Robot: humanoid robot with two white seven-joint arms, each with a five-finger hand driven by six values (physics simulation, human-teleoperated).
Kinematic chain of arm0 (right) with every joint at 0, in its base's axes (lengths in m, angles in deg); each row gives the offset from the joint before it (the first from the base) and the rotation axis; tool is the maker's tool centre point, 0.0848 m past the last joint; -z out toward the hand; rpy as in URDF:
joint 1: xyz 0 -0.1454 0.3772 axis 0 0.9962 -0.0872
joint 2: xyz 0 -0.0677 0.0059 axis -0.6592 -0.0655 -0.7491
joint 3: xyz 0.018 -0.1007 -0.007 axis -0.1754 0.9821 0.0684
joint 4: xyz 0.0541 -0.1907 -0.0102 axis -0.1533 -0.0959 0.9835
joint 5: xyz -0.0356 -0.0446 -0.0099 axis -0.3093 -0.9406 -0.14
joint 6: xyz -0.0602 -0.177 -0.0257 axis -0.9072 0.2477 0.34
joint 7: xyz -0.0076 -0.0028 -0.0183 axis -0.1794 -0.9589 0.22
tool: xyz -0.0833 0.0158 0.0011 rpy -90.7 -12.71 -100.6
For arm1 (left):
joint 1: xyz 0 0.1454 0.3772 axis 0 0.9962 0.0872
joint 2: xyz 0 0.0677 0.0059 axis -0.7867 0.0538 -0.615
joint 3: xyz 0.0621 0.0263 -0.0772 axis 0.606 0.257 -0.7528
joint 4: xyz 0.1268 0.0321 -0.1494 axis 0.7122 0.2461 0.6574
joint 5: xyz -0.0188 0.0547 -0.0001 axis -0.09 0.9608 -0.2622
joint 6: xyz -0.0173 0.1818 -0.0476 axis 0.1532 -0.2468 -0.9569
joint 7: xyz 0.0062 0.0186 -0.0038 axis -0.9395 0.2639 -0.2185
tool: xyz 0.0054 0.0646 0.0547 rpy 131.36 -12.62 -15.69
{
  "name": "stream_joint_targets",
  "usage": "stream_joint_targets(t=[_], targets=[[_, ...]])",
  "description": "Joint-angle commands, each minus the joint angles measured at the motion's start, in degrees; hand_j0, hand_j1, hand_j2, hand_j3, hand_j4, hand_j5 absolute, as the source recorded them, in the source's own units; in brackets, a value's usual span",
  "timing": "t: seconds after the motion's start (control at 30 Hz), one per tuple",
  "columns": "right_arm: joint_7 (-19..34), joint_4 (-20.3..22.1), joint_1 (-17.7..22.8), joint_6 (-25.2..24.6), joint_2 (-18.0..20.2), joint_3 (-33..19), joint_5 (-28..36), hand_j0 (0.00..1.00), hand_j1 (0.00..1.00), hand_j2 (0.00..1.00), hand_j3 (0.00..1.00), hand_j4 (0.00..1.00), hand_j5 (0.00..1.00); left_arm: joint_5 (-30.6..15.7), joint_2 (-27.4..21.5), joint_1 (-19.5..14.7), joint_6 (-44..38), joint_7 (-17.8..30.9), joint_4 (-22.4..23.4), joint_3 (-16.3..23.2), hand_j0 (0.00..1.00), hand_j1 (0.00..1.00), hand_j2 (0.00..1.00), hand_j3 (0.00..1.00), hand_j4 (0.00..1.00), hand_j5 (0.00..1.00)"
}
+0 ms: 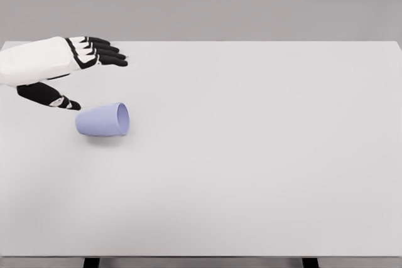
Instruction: Flip the cup with left arm and place it on the table
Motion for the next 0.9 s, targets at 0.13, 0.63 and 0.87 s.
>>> stream_joint_targets(t=[0.13, 0.63, 0.87], targets=[[0.01, 0.01, -0.09, 0.00, 0.00, -0.03, 0.01, 1.00, 1.00, 1.00, 1.00, 1.00, 1.00, -23.11, -3.28, 0.18, -9.97, 0.41, -0.47, 7.79, 1.00, 1.00, 1.00, 1.00, 1.00, 1.00], [0.01, 0.01, -0.09, 0.00, 0.00, 0.06, 0.01, 1.00, 1.00, 1.00, 1.00, 1.00, 1.00, -9.06, 2.52, 5.27, -34.67, -11.01, -0.29, 8.67, 1.00, 1.00, 1.00, 1.00, 1.00, 1.00], [0.01, 0.01, -0.09, 0.00, 0.00, -0.02, 0.01, 1.00, 1.00, 1.00, 1.00, 1.00, 1.00, -1.93, 6.65, 7.82, -40.47, -11.10, -0.03, 8.94, 1.00, 1.00, 1.00, 1.00, 1.00, 1.00]])
